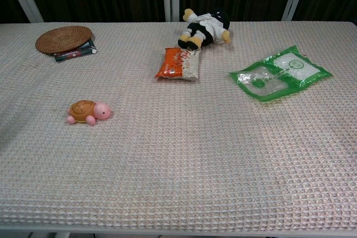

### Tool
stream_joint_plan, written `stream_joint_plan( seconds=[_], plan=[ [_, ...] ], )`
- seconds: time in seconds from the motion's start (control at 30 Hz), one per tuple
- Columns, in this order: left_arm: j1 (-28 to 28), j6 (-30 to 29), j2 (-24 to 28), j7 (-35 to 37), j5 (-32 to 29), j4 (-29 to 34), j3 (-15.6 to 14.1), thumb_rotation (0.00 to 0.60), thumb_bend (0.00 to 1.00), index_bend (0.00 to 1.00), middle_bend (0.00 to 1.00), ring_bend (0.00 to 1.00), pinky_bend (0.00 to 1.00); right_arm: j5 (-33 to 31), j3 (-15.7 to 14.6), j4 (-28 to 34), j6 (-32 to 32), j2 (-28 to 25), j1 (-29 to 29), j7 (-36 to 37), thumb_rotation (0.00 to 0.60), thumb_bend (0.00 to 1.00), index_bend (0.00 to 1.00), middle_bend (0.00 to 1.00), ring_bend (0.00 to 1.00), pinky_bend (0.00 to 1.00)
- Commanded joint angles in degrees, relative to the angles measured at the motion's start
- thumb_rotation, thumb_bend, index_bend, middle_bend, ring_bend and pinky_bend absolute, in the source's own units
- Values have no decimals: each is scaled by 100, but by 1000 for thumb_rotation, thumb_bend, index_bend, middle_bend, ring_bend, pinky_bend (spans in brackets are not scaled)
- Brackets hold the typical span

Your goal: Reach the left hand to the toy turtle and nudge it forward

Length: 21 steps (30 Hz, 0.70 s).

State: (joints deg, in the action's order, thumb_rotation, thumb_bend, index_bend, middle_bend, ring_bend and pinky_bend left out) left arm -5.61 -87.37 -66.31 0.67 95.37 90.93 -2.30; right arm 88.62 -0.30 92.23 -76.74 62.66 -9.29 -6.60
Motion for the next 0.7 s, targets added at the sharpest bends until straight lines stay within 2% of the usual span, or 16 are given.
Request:
stream_joint_plan(
  seconds=[0.03, 0.37, 0.57, 0.7],
  plan=[
    [2, 5, -3, 10, -7, -11, -3, 600, 192, 105, 82, 0, 32, 1, -1, 1, 0, 2, 0, -4, 600, 282, 0, 0, 0, 0],
    [-134, 174, -24, 1, 111, 57, -20, 600, 192, 108, 87, 0, 32, -32, 25, -20, -13, -7, 0, 18, 600, 282, 0, 0, 0, 0],
    [-531, 642, -76, -105, 268, 322, 49, 600, 193, 131, 95, 0, 32, -50, 27, -22, 21, 5, -14, -2, 600, 282, 0, 0, 0, 0],
    [-871, 1045, -213, -534, 324, 667, 176, 600, 193, 136, 105, 0, 33, -59, 31, -9, 13, 1, -10, -11, 600, 283, 0, 0, 0, 0]
  ],
)
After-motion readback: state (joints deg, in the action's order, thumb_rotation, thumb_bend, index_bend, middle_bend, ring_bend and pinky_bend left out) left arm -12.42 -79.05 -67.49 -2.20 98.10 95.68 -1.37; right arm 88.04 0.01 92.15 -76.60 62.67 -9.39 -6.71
